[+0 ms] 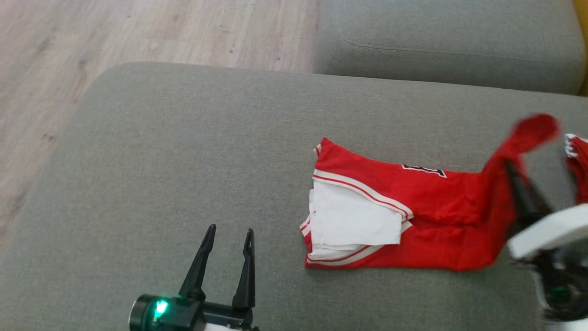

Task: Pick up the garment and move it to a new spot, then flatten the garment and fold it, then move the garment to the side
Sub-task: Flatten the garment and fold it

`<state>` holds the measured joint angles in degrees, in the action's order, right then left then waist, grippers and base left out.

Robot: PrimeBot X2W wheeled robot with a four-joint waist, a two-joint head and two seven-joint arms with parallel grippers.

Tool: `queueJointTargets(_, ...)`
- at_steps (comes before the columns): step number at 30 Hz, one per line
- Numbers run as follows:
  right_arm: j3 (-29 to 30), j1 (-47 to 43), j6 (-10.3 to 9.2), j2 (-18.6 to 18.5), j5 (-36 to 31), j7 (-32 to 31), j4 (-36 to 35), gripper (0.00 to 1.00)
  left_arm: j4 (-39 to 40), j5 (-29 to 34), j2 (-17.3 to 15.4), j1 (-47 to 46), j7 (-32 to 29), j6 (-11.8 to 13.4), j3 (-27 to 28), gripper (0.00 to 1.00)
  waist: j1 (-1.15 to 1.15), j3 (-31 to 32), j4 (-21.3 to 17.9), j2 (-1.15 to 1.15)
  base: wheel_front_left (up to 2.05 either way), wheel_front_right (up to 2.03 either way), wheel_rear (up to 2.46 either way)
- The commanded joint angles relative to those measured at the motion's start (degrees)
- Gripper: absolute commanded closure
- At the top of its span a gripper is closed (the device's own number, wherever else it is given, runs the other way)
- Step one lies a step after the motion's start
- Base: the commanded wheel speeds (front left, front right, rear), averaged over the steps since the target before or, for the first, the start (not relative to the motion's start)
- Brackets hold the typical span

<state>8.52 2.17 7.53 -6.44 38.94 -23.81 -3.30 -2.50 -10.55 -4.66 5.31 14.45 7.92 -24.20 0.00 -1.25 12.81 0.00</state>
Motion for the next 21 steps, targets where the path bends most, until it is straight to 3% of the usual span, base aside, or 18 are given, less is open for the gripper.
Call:
queueJointTargets(1,-3.19,4.03,-0.04,0.29,0.59,-0.49,-2.52,1.00,1.68,0.52,0.87,-1.25,0.54,-0.49,2.15,0.00,0.00,-0.04,0.86,0.00,0.00,0.00,0.00)
queueJointTargets(8,-12.64,7.34,-0.04,3.14,1.31,-0.04,2.30,1.00,1.21,1.37,1.27,-1.28,0.54,-1.37,3.01,0.00,0.00,-0.03,4.23,0.00,0.00,0.00,0.00)
queueJointTargets(18,-24.42,7.46,-0.04,3.54,4.71,3.96,9.82,1.00,0.98,1.90,1.57,-1.42,0.55,-1.95,3.79,0.00,0.00,-0.89,7.51,0.00,0.00,0.00,0.00)
queueJointTargets(20,-26.69,7.39,-0.04,3.55,5.34,4.89,11.54,0.85,1.02,1.93,1.62,-1.47,0.55,-1.94,3.97,0.00,0.00,-1.08,7.76,0.00,0.00,0.00,0.00)
queueJointTargets(21,-27.64,7.43,-0.04,3.55,5.73,5.49,12.39,0.62,1.06,1.94,1.64,-1.50,0.55,-1.93,4.05,0.00,0.00,-1.19,7.84,0.00,0.00,0.00,0.00)
